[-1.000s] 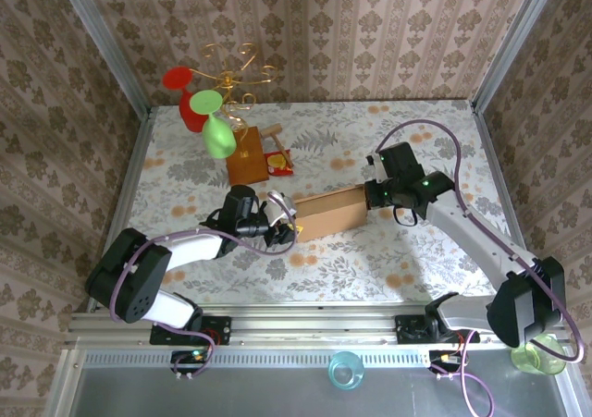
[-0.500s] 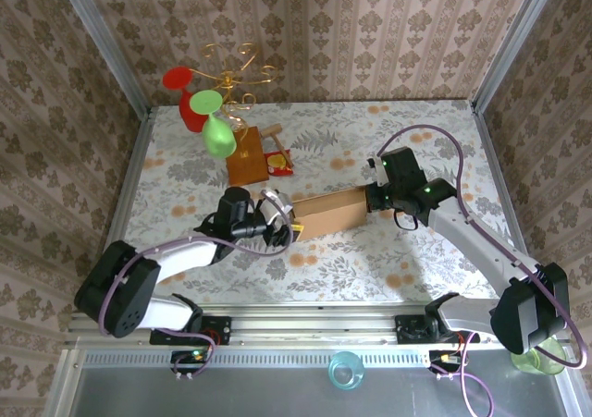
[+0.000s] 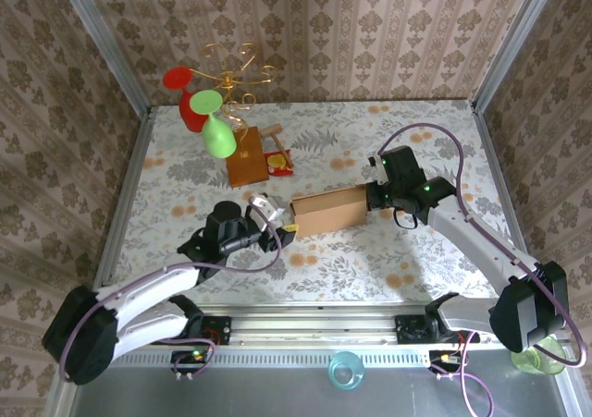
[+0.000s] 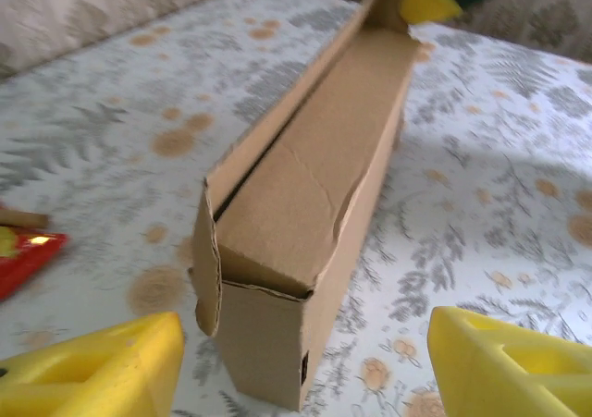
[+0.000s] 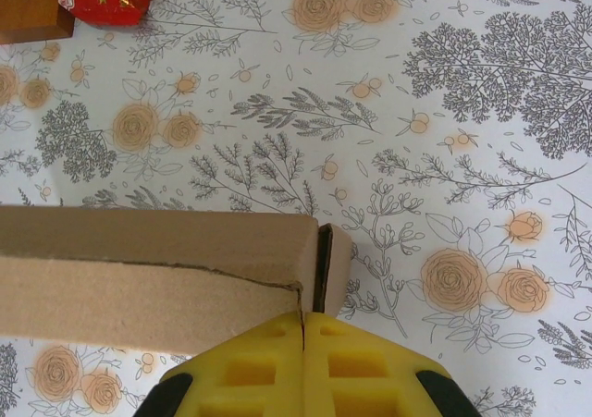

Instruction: Fold the paper box

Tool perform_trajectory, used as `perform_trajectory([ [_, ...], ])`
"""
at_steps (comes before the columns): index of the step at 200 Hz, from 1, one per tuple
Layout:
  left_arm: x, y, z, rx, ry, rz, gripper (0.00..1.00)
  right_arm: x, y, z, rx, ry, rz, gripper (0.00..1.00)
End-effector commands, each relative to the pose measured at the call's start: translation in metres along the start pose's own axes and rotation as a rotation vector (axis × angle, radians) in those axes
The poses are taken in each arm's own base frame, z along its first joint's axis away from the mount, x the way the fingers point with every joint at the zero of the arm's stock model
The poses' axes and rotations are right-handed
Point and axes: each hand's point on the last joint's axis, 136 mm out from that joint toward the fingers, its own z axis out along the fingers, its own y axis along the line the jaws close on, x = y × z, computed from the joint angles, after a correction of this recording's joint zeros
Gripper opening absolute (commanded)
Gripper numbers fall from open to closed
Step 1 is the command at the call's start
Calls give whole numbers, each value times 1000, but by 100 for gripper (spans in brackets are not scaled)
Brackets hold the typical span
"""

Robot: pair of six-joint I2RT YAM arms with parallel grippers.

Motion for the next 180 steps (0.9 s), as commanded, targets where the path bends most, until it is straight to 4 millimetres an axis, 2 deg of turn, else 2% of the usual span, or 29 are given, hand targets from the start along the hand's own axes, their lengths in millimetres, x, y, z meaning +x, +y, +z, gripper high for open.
perform_trajectory([
  [1,-11,13,-12,-92,22,-84,67,-5,0,-4,18,5,13,0],
  [16,-20,15,-14,-103,53,-163,60,-5,0,-4,20,9,12,0],
  [53,-23,18,-10,-114,159,-321,53,-7,1,-5,16,6,12,0],
  [81,-33,25,-13,-158,190,-315,54,-7,2,-4,14,13,12,0],
  [102,-33,31,-13,-191,246,-289,56,-7,3,-4,11,13,14,0],
  [137,-42,23,0,-138,280,-301,56,-7,3,-3,14,19,10,0],
  [180,-30,22,8,-134,362,-266,56,-6,2,-2,17,28,8,0],
])
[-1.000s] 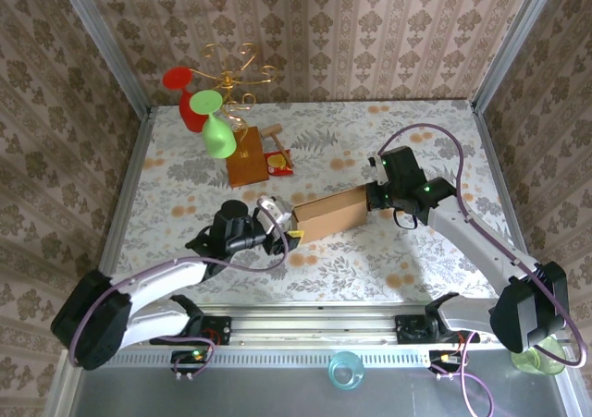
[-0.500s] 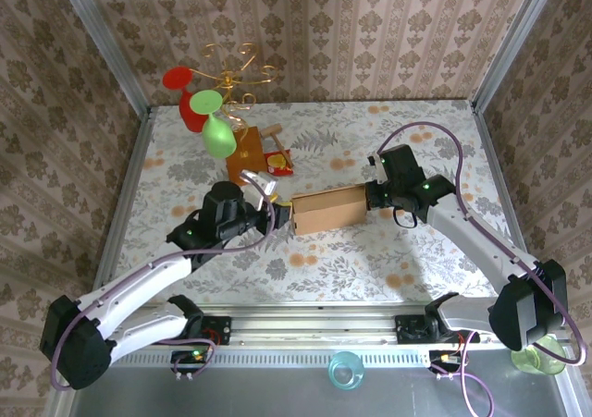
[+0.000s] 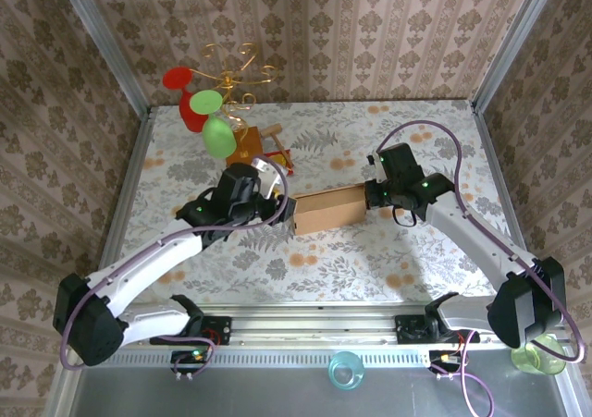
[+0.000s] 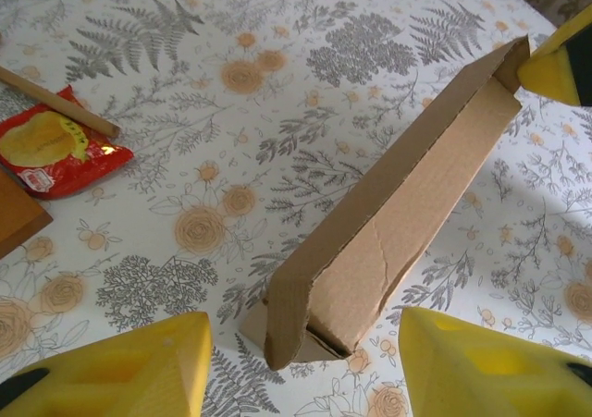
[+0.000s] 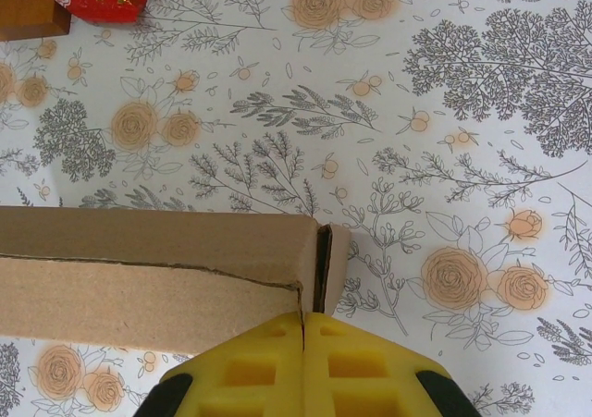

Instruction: Fold the paper box

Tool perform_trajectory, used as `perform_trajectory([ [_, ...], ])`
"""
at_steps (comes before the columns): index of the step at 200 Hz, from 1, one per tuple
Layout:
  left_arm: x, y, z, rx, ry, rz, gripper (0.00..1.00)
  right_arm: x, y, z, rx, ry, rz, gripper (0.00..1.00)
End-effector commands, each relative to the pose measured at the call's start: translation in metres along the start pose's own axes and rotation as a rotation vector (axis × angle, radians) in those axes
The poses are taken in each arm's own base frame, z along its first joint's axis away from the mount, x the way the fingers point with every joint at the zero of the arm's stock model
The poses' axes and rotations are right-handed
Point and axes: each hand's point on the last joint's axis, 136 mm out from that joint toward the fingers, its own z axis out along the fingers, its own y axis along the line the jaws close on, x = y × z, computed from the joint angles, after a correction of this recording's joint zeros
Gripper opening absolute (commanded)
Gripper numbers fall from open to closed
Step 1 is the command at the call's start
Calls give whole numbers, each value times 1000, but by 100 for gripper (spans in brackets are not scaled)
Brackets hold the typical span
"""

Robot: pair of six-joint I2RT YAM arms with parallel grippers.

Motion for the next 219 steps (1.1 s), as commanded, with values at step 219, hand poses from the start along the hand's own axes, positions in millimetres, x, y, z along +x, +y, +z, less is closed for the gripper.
perform_trajectory([
  [219,2,-7,17,13,110,-17,31,-6,1,-1,16,11,10,0],
])
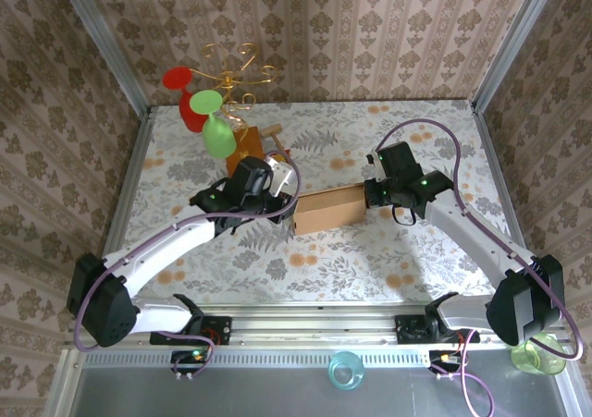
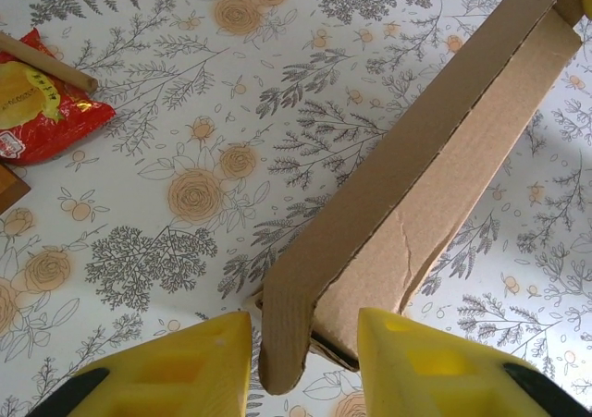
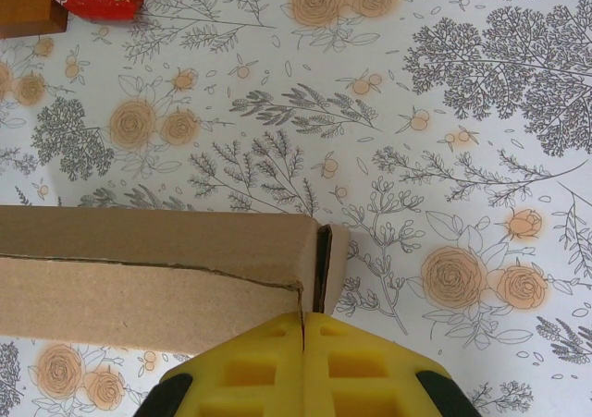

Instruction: Fold the paper box

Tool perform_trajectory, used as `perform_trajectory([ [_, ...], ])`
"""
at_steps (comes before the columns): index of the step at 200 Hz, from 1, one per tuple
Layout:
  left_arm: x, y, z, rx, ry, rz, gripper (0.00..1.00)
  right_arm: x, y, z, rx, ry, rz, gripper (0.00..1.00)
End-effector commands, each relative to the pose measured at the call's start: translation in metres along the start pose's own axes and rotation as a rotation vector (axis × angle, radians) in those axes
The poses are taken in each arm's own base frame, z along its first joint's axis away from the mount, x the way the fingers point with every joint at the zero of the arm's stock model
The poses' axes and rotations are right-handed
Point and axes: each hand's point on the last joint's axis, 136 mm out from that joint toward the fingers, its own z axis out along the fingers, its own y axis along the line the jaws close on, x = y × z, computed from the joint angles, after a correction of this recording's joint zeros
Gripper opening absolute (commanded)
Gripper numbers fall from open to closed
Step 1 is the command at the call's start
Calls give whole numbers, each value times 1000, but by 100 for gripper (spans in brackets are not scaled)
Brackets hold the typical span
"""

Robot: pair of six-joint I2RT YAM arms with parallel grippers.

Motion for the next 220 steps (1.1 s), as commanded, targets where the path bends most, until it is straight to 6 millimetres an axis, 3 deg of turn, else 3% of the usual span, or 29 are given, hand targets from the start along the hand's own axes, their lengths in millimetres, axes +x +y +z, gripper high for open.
perform_trajectory([
  [1,-7,-7,-4,20,-3,-25,31,-5,1,-2,13,2,10,0],
  [159,-4,-6,-1,-21,5,-61,15,-5,1,-1,14,1,21,0],
  [220,1,-9,1,-22,35,-94,18,-5,0,-2,21,3,26,0],
])
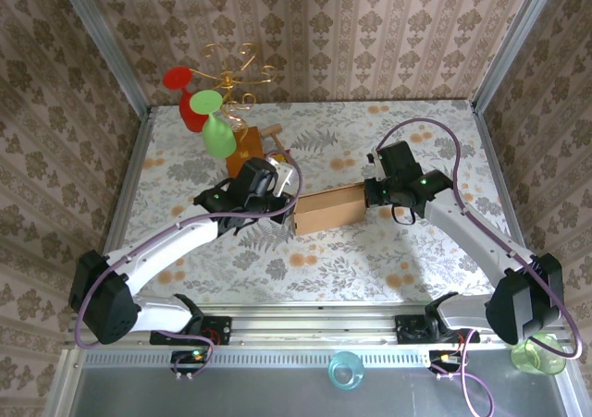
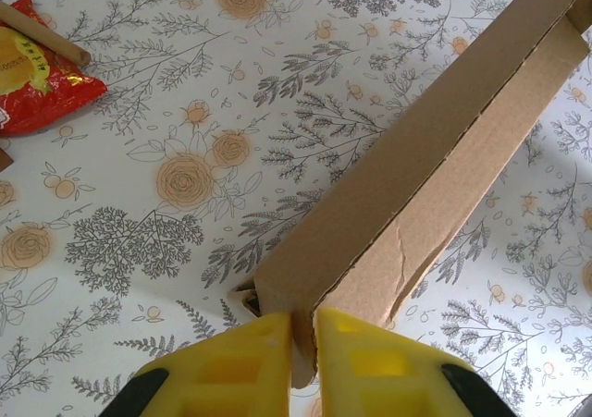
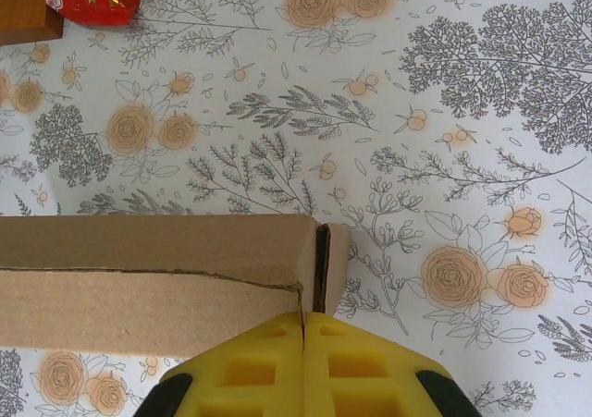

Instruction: Fold the paper box

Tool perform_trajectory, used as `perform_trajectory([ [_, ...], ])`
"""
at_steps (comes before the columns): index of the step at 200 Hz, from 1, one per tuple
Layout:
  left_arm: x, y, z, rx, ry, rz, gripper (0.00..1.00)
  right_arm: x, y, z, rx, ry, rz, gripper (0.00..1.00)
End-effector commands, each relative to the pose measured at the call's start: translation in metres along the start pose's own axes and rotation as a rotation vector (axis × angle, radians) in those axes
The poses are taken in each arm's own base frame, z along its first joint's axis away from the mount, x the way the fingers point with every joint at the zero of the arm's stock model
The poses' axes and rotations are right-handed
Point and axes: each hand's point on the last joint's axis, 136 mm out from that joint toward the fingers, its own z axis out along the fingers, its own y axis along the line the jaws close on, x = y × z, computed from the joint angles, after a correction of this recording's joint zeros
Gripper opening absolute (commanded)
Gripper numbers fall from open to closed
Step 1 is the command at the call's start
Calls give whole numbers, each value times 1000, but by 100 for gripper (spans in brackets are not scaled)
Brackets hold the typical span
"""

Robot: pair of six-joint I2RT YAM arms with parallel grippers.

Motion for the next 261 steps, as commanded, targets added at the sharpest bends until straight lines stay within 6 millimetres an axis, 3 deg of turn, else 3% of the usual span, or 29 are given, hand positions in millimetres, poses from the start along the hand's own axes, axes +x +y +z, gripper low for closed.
perform_trajectory([
  [1,-2,-5,-3,-5,12,-12,18,-4,0,-3,17,4,5,0],
  [70,1,2,-4,-48,4,30,22,-4,1,-2,17,13,10,0],
  [114,-4,0,-2,-47,-3,23,13,-5,0,-2,19,10,12,0],
  [162,-10,-6,-6,-21,-21,-58,9,-3,1,0,14,13,20,0],
  [261,-15,-11,7,-2,-31,-235,5,0,5,3,-1,16,38,0],
])
